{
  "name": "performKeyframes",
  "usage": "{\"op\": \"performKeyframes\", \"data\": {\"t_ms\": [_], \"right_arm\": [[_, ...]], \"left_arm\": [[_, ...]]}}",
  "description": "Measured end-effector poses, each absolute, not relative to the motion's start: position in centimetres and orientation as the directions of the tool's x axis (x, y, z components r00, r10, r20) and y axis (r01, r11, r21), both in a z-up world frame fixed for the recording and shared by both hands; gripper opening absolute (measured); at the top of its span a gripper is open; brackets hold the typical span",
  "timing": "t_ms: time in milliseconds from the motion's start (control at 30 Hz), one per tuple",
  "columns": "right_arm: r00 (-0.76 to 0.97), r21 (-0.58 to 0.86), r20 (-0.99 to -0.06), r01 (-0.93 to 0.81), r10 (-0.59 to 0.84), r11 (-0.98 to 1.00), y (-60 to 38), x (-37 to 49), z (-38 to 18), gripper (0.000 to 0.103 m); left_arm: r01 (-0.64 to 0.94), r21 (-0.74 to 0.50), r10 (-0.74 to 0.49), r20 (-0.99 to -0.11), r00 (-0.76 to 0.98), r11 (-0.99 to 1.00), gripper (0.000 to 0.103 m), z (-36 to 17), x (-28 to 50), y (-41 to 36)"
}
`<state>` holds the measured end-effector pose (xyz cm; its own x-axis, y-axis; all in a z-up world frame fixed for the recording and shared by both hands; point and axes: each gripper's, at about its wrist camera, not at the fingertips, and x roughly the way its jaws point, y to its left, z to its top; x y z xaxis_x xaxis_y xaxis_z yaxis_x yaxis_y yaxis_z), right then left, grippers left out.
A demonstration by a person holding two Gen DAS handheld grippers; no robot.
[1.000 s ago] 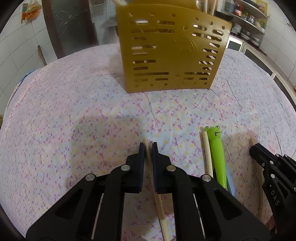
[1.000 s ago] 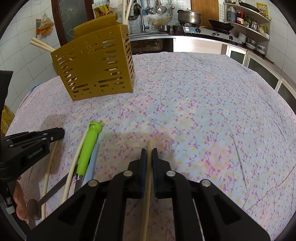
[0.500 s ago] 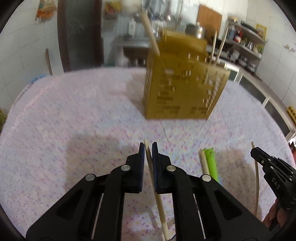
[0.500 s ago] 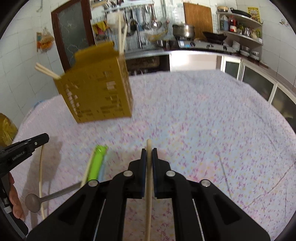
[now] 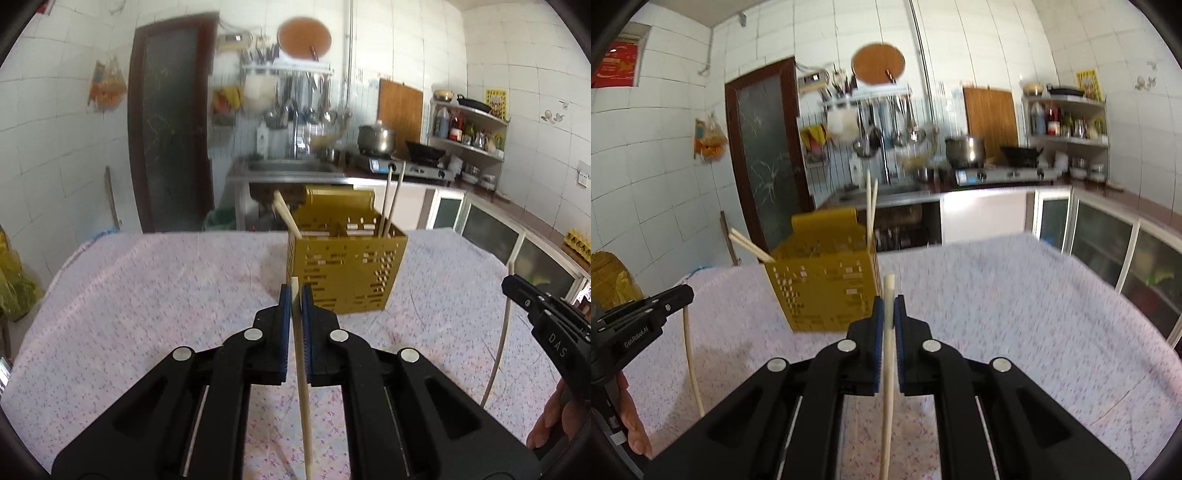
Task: Organize utensils
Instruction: 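Carry both chopsticks over the yellow caddy, lower them in and open both grippers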
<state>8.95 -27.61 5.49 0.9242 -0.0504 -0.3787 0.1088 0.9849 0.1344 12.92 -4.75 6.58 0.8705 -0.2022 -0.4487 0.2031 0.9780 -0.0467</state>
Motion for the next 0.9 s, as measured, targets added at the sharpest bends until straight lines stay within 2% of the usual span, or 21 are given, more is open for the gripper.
{"op": "performKeyframes", "data": {"t_ms": [200,500,900], "right_arm": [[0.941,0.125,-0.335,0.097,-0.051,0.987,-27.3,7.9,6.2,0.006],[0.954,0.095,-0.295,0.087,-0.055,0.992,-26.5,6.4,6.8,0.006],[0.967,0.08,-0.243,0.094,-0.072,0.992,-26.9,7.2,9.6,0.006]], "left_arm": [[0.178,-0.037,-0.178,-0.397,0.9,0.983,0.004,7.1,11.6,-4.1],[0.153,-0.044,-0.158,-0.379,0.912,0.987,0.004,7.0,10.9,-3.3],[0.185,-0.057,-0.193,-0.325,0.926,0.981,0.004,9.7,11.1,-3.5]]}}
